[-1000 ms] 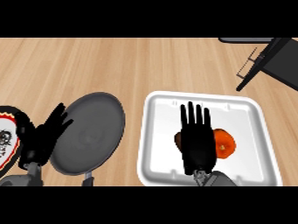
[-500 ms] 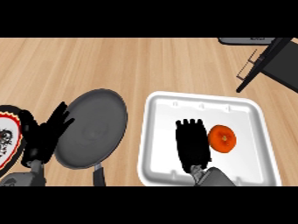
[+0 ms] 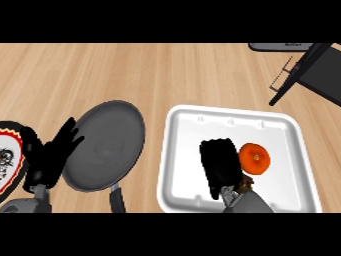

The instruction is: Pick the sweet potato from the tray and place it in the tiered shelf

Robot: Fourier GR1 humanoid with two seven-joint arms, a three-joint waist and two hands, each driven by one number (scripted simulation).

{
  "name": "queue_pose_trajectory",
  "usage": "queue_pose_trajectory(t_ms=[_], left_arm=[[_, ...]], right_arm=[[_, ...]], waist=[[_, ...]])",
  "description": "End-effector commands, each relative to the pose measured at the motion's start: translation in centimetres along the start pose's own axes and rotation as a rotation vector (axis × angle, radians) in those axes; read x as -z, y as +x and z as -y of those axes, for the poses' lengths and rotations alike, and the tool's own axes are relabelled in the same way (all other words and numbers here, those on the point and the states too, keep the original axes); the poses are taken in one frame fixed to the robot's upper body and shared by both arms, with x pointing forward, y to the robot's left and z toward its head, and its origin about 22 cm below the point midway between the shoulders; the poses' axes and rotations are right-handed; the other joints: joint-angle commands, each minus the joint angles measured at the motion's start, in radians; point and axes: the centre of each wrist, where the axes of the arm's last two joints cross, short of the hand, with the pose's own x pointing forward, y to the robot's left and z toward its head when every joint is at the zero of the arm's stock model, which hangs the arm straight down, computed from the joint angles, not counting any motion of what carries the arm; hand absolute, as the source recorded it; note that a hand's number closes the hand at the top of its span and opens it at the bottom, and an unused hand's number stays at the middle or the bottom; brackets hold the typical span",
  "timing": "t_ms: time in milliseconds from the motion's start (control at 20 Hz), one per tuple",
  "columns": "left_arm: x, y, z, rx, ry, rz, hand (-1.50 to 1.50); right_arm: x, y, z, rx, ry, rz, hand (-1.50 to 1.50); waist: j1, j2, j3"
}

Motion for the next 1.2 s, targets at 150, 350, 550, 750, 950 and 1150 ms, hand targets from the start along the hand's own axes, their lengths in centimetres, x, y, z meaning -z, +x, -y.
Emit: queue_pose_trajectory(t_ms=[150, 350, 550, 750, 950, 1150], left_arm=[[-0.4, -0.7, -0.2, -0.013, 0.014, -0.024, 0.00], [0.6, -0.4, -0.4, 0.004, 0.011, -0.027, 0.00], [-0.1, -0.4, -1.1, -0.001, -0.003, -0.050, 0.00], [0.0, -0.7, -1.1, -0.009, 0.007, -0.036, 0.00], [-0.7, -1.3, -1.5, 0.005, 0.015, -0.042, 0.00], [-0.5, -0.6, -1.6, -0.018, 0.010, -0.032, 0.00]], right_arm=[[2.8, -7.6, 3.0, 0.605, 0.036, -0.453, 1.50], [5.5, -8.2, 7.5, 0.739, -0.108, -0.478, 1.50], [3.1, -5.9, 13.2, 0.712, -0.314, -0.485, 1.50], [0.5, -5.0, 17.9, 0.668, -0.497, -0.530, 1.50], [-3.2, -6.1, 23.1, 0.653, -0.603, -0.601, 1.50], [-3.3, -8.5, 28.0, 0.658, -0.641, -0.644, 1.50]], waist=[[-0.027, 0.031, 0.011], [-0.001, 0.028, 0.005], [-0.007, 0.017, 0.004], [-0.011, 0.013, 0.003], [-0.017, 0.010, 0.003], [-0.006, 0.016, 0.004]])
